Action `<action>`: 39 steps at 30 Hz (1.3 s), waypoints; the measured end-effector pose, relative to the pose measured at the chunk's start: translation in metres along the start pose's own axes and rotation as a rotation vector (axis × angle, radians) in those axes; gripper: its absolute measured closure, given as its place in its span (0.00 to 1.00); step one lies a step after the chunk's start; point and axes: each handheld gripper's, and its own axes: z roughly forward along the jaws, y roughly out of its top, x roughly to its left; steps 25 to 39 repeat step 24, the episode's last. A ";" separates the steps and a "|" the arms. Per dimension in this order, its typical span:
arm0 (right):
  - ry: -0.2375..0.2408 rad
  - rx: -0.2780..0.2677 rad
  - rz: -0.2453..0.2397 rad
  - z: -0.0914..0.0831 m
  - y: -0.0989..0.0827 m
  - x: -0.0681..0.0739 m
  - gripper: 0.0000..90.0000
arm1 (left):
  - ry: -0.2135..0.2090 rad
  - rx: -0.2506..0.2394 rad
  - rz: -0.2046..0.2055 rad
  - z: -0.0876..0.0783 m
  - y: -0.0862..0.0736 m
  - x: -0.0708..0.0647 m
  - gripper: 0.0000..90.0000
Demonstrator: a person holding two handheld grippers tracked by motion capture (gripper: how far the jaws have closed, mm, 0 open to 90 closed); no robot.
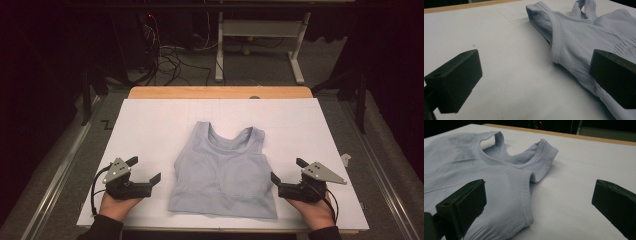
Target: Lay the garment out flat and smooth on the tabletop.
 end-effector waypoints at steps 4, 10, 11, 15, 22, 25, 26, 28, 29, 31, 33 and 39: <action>0.008 -0.057 0.032 -0.014 -0.005 -0.003 0.00 | 0.005 -0.054 -0.030 -0.014 -0.005 0.002 0.00; -0.005 -0.106 0.043 -0.020 -0.008 -0.004 0.00 | -0.013 -0.073 -0.036 -0.015 -0.005 0.003 0.00; -0.007 -0.113 0.036 -0.021 -0.007 -0.003 0.00 | -0.017 -0.062 -0.034 -0.012 -0.005 0.003 0.00; -0.006 -0.121 0.021 -0.023 -0.007 0.000 0.00 | -0.019 -0.035 -0.004 -0.007 -0.004 -0.002 0.00; -0.006 -0.112 0.013 -0.024 -0.010 0.001 0.00 | -0.013 -0.024 0.000 -0.006 -0.003 -0.004 0.00; -0.005 -0.108 0.017 -0.024 -0.011 0.001 0.00 | 0.004 -0.023 -0.001 -0.007 -0.003 -0.004 0.00; -0.005 -0.108 0.017 -0.024 -0.011 0.001 0.00 | 0.004 -0.023 -0.001 -0.007 -0.003 -0.004 0.00; -0.005 -0.108 0.017 -0.024 -0.011 0.001 0.00 | 0.004 -0.023 -0.001 -0.007 -0.003 -0.004 0.00; -0.005 -0.108 0.017 -0.024 -0.011 0.001 0.00 | 0.004 -0.023 -0.001 -0.007 -0.003 -0.004 0.00; -0.005 -0.108 0.017 -0.024 -0.011 0.001 0.00 | 0.004 -0.023 -0.001 -0.007 -0.003 -0.004 0.00; -0.005 -0.108 0.017 -0.024 -0.011 0.001 0.00 | 0.004 -0.023 -0.001 -0.007 -0.003 -0.004 0.00; -0.005 -0.108 0.017 -0.024 -0.011 0.001 0.00 | 0.004 -0.023 -0.001 -0.007 -0.003 -0.004 0.00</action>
